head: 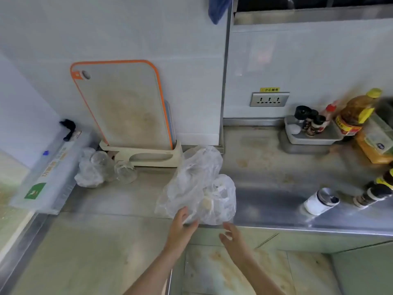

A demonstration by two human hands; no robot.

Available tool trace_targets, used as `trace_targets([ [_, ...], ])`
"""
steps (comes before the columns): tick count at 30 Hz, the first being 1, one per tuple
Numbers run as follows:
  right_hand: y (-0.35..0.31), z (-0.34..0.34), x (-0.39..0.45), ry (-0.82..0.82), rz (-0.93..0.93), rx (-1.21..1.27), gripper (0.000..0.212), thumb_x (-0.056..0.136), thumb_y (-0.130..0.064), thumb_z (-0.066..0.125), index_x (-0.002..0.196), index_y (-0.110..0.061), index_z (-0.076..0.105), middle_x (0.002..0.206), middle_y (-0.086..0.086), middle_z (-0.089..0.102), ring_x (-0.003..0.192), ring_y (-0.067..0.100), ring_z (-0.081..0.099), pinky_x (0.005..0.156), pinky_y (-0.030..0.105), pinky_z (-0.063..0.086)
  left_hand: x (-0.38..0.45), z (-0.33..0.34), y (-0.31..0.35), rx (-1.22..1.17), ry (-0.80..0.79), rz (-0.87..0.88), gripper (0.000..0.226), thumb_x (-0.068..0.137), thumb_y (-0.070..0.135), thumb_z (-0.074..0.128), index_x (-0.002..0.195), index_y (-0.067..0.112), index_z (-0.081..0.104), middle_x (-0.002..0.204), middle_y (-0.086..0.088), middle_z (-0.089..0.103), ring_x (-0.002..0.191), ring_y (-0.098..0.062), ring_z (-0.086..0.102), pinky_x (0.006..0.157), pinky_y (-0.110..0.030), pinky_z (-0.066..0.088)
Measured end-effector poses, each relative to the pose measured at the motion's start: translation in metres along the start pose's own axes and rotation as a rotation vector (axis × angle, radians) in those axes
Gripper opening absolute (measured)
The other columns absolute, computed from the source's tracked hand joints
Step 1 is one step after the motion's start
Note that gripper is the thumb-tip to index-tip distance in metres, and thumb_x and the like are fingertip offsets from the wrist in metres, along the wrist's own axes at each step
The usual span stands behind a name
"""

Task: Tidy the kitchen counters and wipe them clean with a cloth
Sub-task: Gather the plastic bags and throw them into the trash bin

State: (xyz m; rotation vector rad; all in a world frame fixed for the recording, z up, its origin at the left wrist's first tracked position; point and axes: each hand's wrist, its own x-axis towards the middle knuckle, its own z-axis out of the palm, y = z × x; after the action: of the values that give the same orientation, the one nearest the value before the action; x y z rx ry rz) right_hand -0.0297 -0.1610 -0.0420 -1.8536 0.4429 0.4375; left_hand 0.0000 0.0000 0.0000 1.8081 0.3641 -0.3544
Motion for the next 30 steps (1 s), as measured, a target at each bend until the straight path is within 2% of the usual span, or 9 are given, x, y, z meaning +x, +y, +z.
trace_targets([
  [6, -0.084, -0.007, 0.045, 0.161, -0.192, -0.021, 0.034, 0.092, -0.019, 0.054, 0.125, -0.018, 0.048, 0.129, -0.003, 0.052, 0.111, 0.012, 0.051, 0.094, 0.027, 0.043, 0.057, -0.022, 0.049, 0.115, 0.092, 0.183, 0.026, 0.079, 0.023, 0.066, 0.103, 0.020, 0.056, 0.102, 0.005, 0.060, 0.094, -0.013, 0.057, 0.075, -0.018, 0.042],
  [10, -0.129, 0.003, 0.073, 0.140, -0.224, -0.030, 0.085, 0.080, -0.041, 0.067, 0.144, -0.019, 0.016, 0.149, 0.001, 0.024, 0.135, 0.021, 0.029, 0.109, 0.039, 0.032, 0.084, -0.037, 0.071, 0.199, 0.258, 0.235, 0.020, 0.076, 0.034, 0.067, 0.088, 0.022, 0.056, 0.081, 0.008, 0.059, 0.075, -0.012, 0.058, 0.071, -0.033, 0.049],
  [13, -0.145, 0.023, 0.094, 0.132, -0.192, -0.054, 0.097, 0.082, -0.026, 0.069, 0.147, -0.022, -0.001, 0.152, 0.008, 0.019, 0.135, 0.028, 0.030, 0.105, 0.044, 0.035, 0.092, -0.042, 0.072, 0.178, 0.246, 0.196, 0.025, 0.077, 0.029, 0.066, 0.096, 0.017, 0.054, 0.088, 0.002, 0.058, 0.080, -0.019, 0.058, 0.076, -0.039, 0.051],
  [17, -0.160, 0.019, 0.104, 0.176, -0.172, 0.090, 0.050, 0.085, 0.012, 0.037, 0.128, -0.010, 0.048, 0.120, 0.016, 0.059, 0.092, 0.023, 0.061, 0.072, 0.030, 0.055, 0.095, -0.051, 0.068, 0.180, 0.148, 0.223, 0.050, 0.074, 0.029, 0.072, 0.116, 0.019, 0.048, 0.115, 0.000, 0.052, 0.100, -0.017, 0.052, 0.083, -0.030, 0.046],
  [20, -0.173, -0.002, 0.091, 0.133, -0.447, -0.241, 0.036, 0.084, 0.013, 0.034, 0.099, 0.001, 0.065, 0.104, 0.010, 0.065, 0.084, 0.020, 0.059, 0.073, 0.026, 0.047, 0.105, -0.055, 0.087, 0.199, -0.022, 0.320, 0.107, 0.052, 0.054, 0.079, 0.140, 0.033, 0.022, 0.141, 0.007, 0.029, 0.129, -0.011, 0.030, 0.106, -0.035, 0.032],
  [22, -0.179, -0.018, 0.078, 0.072, -0.695, -0.512, 0.035, 0.084, 0.015, 0.037, 0.093, 0.001, 0.068, 0.101, 0.010, 0.065, 0.088, 0.021, 0.057, 0.075, 0.024, 0.041, 0.107, -0.054, 0.109, 0.030, -0.028, 0.240, 0.123, 0.041, 0.072, 0.071, 0.141, 0.040, 0.006, 0.146, 0.004, 0.024, 0.133, -0.016, 0.028, 0.109, -0.042, 0.030],
  [25, -0.179, -0.034, 0.057, -0.012, -0.932, -0.776, 0.040, 0.074, 0.022, 0.042, 0.092, -0.001, 0.069, 0.102, 0.009, 0.064, 0.091, 0.024, 0.057, 0.072, 0.030, 0.048, 0.102, -0.049, 0.131, -0.474, -0.055, -0.080, 0.094, 0.069, 0.053, 0.067, 0.139, 0.046, 0.004, 0.135, 0.003, 0.040, 0.118, -0.025, 0.048, 0.090, -0.048, 0.047],
  [28, -0.173, -0.036, 0.037, 0.011, -1.060, -0.853, 0.039, 0.065, 0.022, 0.050, 0.085, -0.005, 0.070, 0.094, 0.007, 0.067, 0.082, 0.024, 0.062, 0.058, 0.027, 0.049, 0.095, -0.042, 0.128, -0.485, -0.159, -0.121, 0.065, 0.081, 0.015, 0.064, 0.127, 0.045, 0.029, 0.109, -0.003, 0.056, 0.093, -0.026, 0.059, 0.074, -0.042, 0.053],
  [30, -0.169, -0.038, 0.023, -0.003, -1.005, -0.742, 0.035, 0.077, 0.013, 0.049, 0.098, -0.006, 0.069, 0.103, 0.005, 0.067, 0.095, 0.021, 0.060, 0.077, 0.025, 0.051, 0.091, -0.038, 0.124, -0.465, -0.155, -0.135, 0.037, 0.086, 0.008, 0.055, 0.115, 0.029, 0.050, 0.098, -0.008, 0.061, 0.079, -0.024, 0.061, 0.059, -0.030, 0.052],
])
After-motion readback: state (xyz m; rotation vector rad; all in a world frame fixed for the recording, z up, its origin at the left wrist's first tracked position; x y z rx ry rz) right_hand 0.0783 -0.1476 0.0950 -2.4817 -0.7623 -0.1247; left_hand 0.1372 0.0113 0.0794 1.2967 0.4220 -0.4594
